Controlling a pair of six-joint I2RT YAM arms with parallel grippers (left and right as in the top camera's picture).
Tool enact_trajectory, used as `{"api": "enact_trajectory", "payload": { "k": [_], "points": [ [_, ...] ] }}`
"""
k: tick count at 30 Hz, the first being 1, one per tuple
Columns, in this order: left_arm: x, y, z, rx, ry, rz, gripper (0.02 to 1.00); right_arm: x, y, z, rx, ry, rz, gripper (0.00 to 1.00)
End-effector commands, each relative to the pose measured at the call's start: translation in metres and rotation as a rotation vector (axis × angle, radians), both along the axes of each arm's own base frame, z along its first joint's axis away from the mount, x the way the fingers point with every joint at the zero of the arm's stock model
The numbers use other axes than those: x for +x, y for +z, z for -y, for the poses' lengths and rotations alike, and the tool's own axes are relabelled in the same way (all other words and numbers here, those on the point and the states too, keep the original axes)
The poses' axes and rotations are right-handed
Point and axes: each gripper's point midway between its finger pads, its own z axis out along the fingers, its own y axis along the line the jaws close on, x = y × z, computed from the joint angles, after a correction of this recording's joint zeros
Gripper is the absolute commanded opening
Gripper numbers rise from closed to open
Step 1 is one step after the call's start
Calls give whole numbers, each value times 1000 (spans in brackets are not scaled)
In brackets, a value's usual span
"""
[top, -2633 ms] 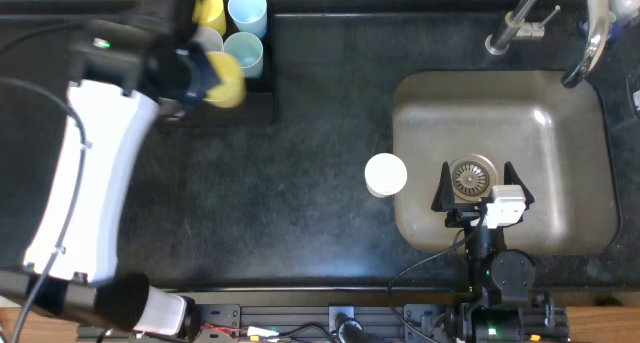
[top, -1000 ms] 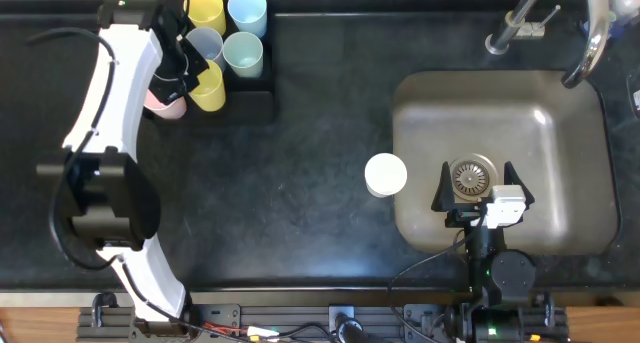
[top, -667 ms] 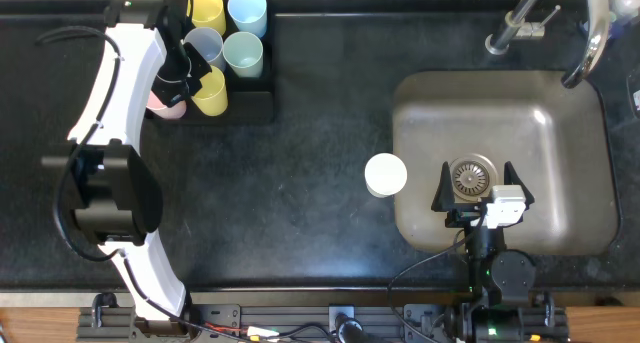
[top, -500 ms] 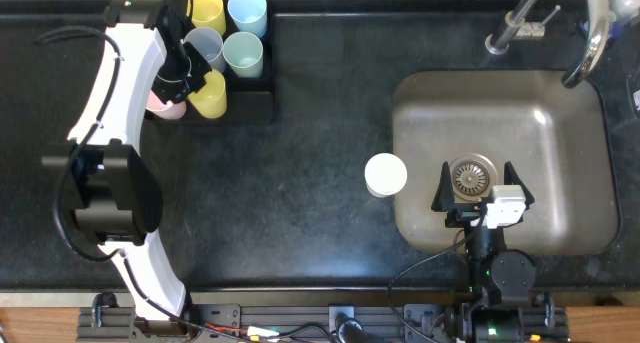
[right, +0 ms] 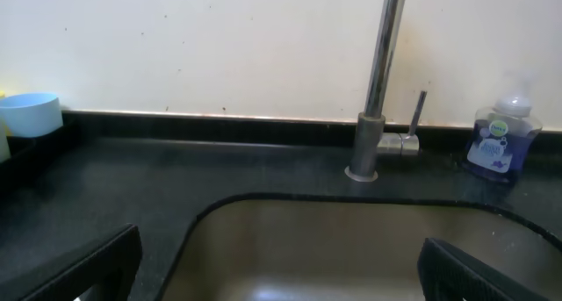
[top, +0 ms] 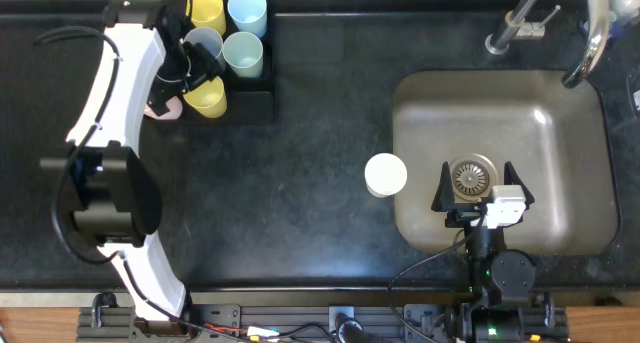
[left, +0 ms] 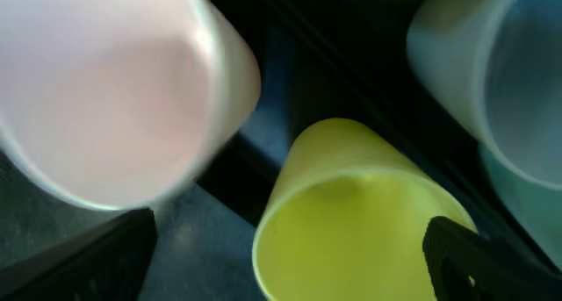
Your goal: Store Cups
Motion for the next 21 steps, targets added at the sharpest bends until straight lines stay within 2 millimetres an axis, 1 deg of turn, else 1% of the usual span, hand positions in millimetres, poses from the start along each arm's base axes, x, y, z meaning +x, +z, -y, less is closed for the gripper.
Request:
{"api": "enact_trajectory", "payload": {
  "k": [1, 3, 5, 7, 9, 10, 11, 12, 13, 14, 15, 16, 17, 18, 19, 20, 21],
  "points": [
    [-11, 91, -2, 8, -50, 226, 1000, 0, -4, -1, -3, 6, -3, 996],
    [-21, 126, -3, 22, -83, 316, 1000, 0, -4, -1, -3, 6, -3, 996],
    [-37, 163, -7, 61, -138, 405, 1000, 0, -4, -1, -3, 6, -3, 996],
    [-60, 199, -8, 95, -210, 494, 1000, 0, -4, -1, -3, 6, -3, 993],
    [-85, 226, -9, 132, -279, 559, 1000, 0, -4, -1, -3, 6, -3, 996],
    [-98, 237, -10, 152, -312, 591, 1000, 0, -4, -1, -3, 6, -3, 993],
    [-113, 244, -10, 179, -356, 619, 1000, 0, -4, -1, -3, 6, -3, 996],
    [-127, 246, -11, 205, -400, 633, 1000, 0, -4, -1, -3, 6, -3, 996],
    [-145, 243, -13, 240, -449, 634, 1000, 0, -4, -1, -3, 6, -3, 993],
    [-160, 234, -15, 264, -480, 629, 1000, 0, -4, -1, -3, 6, -3, 996],
    [-177, 218, -18, 289, -499, 622, 1000, 0, -4, -1, -3, 6, -3, 996],
    [-192, 198, -21, 303, -493, 620, 1000, 0, -4, -1, -3, 6, -3, 993],
    [-202, 179, -23, 313, -488, 633, 1000, 0, -4, -1, -3, 6, -3, 996],
    [-209, 157, -24, 325, -481, 659, 1000, 0, -4, -1, -3, 6, -3, 996],
    [-213, 140, -23, 326, -479, 696, 1000, 0, -4, -1, -3, 6, -3, 996],
    [-213, 122, -17, 309, -490, 760, 1000, 0, -4, -1, -3, 6, -3, 993],
    [-211, 109, -11, 295, -501, 823, 998, 0, -4, -1, -3, 6, -3, 996]
  ]
}}
